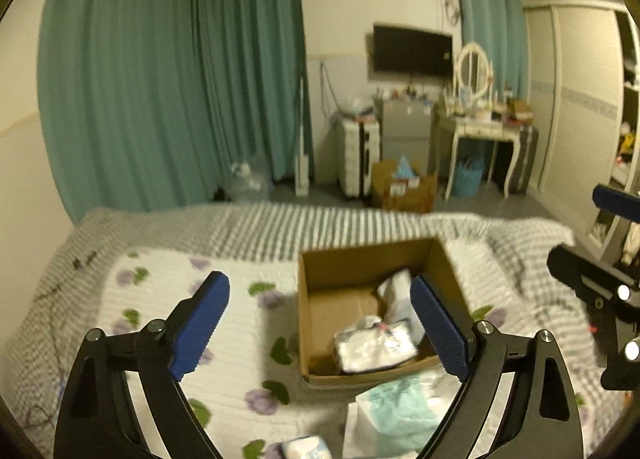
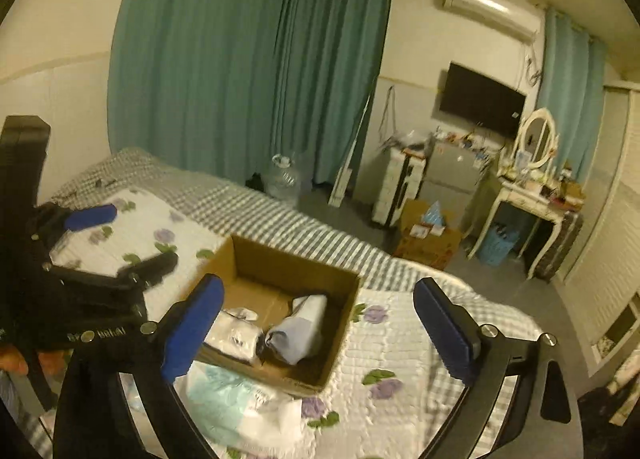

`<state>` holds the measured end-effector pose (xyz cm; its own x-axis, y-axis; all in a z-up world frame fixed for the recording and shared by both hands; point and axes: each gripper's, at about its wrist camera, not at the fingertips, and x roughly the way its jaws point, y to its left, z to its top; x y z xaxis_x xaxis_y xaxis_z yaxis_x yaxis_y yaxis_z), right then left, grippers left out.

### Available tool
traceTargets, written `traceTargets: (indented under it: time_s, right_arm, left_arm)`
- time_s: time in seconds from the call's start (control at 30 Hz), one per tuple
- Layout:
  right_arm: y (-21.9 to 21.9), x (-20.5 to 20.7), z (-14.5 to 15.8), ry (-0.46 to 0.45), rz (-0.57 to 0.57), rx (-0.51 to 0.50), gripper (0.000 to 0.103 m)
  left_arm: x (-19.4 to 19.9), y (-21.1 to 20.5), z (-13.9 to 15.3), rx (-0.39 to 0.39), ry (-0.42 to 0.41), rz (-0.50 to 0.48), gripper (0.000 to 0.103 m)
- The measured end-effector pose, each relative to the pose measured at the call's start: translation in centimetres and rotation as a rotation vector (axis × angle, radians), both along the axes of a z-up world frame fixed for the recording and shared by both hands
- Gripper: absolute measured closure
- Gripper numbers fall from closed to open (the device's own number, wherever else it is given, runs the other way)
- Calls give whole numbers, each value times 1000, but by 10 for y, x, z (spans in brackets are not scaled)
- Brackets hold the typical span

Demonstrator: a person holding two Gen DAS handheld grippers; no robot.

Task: Organize soft objects
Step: 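Lower both held items into the cardboard box and open both tools, then grasp the white socks with the left tool while the right grasps a white sock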

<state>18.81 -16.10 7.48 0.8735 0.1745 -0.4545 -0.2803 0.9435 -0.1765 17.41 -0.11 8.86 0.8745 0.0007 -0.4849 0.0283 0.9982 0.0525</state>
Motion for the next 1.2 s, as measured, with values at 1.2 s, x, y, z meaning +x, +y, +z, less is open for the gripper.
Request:
traceTargets:
  time_s: [1.2]
  right_arm:
    - [10,-116,-232,447,-43,-32,0]
  left_arm:
    - [-128,-2,-223,2,402,-91,15]
